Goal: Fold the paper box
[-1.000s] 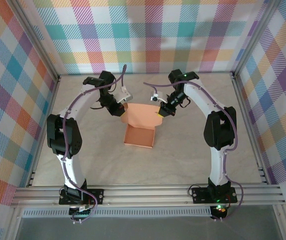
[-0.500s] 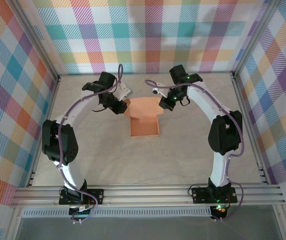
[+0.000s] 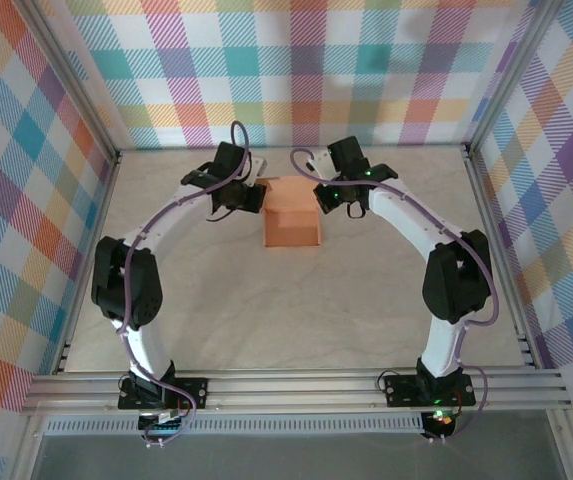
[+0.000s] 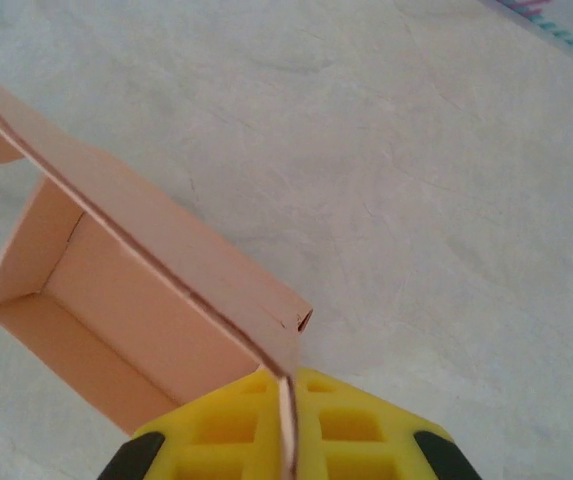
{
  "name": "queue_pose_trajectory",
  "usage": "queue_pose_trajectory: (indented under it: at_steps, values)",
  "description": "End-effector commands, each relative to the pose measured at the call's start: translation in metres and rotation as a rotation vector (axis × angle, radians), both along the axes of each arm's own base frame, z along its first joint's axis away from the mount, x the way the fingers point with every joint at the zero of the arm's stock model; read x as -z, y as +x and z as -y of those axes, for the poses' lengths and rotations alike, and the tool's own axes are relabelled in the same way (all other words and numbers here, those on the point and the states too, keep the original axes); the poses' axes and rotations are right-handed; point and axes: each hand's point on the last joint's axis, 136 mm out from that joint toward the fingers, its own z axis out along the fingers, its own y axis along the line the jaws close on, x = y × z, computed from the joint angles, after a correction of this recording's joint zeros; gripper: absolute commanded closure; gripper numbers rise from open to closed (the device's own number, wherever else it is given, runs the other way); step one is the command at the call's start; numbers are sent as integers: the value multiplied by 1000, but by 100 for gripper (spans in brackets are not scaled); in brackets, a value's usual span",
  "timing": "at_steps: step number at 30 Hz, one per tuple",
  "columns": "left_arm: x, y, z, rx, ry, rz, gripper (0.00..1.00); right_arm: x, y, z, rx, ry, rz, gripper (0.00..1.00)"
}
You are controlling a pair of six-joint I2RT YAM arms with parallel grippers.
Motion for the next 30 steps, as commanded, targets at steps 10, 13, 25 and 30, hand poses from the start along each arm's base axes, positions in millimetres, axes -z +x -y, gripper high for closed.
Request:
queue_pose_trajectory:
  at_steps: [10,13,25,30]
  values:
    - [-7,21,43,-79,-130,26,100,-5,19,0,394,191,98,100]
    - [-3,21,41,-100,-121,37,100,-6,20,-1,440,222,119,100]
    - [5,26,50,-131,-149,107,100,-1,15,-10,523,328,228,100]
    - [9,22,53,-121,-155,132,100,6,13,-7,556,354,241,100]
